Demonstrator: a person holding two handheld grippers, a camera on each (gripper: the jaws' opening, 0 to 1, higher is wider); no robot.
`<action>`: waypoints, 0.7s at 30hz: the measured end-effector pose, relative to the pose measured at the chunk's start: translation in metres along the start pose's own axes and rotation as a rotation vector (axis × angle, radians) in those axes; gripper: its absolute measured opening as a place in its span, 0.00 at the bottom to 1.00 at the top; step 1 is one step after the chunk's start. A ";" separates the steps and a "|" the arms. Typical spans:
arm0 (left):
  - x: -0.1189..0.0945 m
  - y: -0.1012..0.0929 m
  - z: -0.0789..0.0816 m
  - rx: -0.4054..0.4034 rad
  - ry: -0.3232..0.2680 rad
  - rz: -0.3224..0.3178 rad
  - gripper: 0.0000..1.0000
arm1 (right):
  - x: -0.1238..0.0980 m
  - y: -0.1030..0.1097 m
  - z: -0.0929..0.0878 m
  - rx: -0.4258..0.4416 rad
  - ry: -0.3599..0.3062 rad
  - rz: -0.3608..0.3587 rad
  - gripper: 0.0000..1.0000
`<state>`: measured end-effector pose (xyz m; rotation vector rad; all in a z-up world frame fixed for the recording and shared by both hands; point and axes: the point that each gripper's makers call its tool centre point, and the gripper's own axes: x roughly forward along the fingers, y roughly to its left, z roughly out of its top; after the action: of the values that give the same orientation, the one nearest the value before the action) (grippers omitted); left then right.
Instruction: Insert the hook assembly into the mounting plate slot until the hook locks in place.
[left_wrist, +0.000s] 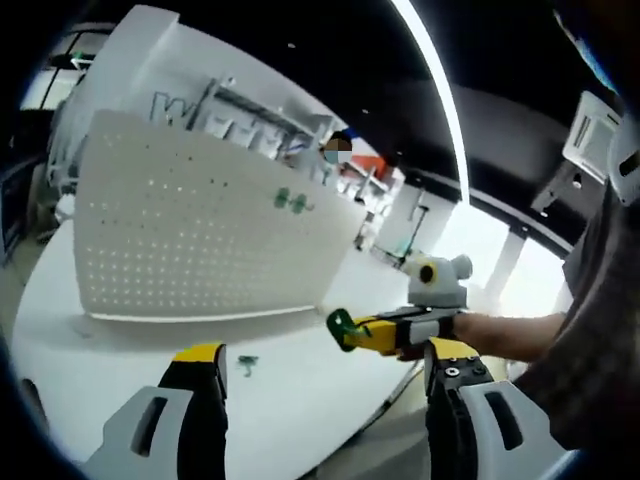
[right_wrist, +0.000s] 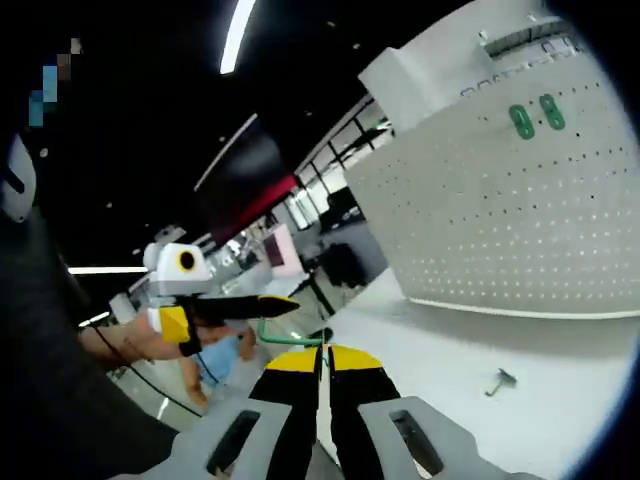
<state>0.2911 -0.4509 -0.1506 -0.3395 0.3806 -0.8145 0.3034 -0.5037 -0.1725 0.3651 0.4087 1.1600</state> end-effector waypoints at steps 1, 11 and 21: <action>0.001 0.000 0.003 -0.016 -0.010 -0.016 0.83 | 0.002 0.004 0.002 -0.003 -0.004 0.018 0.00; 0.004 -0.002 0.013 -0.071 -0.050 -0.054 0.76 | 0.009 0.023 0.005 -0.013 0.001 0.115 0.00; 0.015 -0.023 0.018 -0.125 -0.051 -0.201 0.52 | 0.009 0.040 0.009 0.002 -0.023 0.216 0.00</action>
<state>0.2939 -0.4740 -0.1278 -0.5207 0.3541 -0.9788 0.2787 -0.4821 -0.1468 0.4322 0.3561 1.3645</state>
